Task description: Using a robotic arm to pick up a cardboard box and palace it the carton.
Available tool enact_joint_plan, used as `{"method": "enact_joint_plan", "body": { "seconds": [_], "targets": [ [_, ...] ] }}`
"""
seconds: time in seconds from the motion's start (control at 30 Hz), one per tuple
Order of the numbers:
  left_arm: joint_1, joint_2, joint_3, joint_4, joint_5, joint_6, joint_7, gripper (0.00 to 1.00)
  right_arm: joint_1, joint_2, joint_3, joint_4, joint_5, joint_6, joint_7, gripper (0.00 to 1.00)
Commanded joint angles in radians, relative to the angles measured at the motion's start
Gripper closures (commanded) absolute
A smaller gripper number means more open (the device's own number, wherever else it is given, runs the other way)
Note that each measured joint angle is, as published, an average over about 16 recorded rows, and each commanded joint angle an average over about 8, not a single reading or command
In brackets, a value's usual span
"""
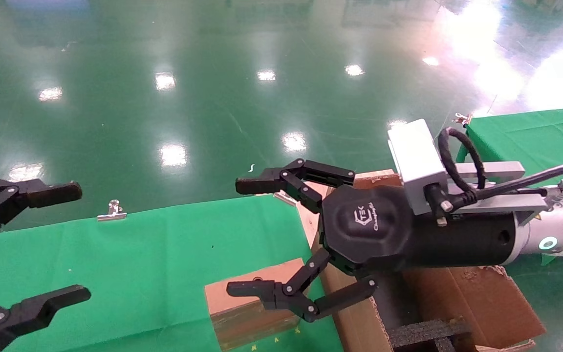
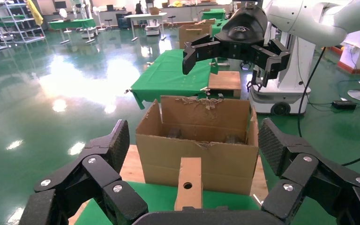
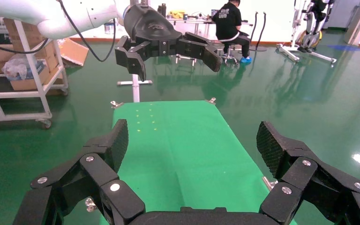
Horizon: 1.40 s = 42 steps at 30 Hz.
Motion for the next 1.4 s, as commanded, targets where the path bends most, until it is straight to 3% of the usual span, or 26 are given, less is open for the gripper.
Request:
{"method": "enact_joint_plan", "body": {
  "seconds": [0.03,0.3,0.67,1.0,1.4],
  "targets": [
    [0.000,0.000,0.000,0.000,0.000,0.000,0.000,1.00,-0.001,-0.001,0.004,0.000,0.006,0.001,-0.003,0.00],
    [0.000,0.000,0.000,0.000,0.000,0.000,0.000,1.00,0.038,-0.004,-0.070,-0.019,-0.124,-0.010,0.051,0.00],
    [0.000,0.000,0.000,0.000,0.000,0.000,0.000,1.00,0.217,-0.108,-0.232,-0.132,-0.413,-0.069,0.078,0.00],
    [0.000,0.000,0.000,0.000,0.000,0.000,0.000,1.00,0.395,-0.245,-0.417,-0.268,-0.604,-0.087,0.004,0.00],
    [0.000,0.000,0.000,0.000,0.000,0.000,0.000,1.00,0.552,-0.390,-0.631,-0.431,-0.745,-0.091,-0.126,0.00]
  ]
}}
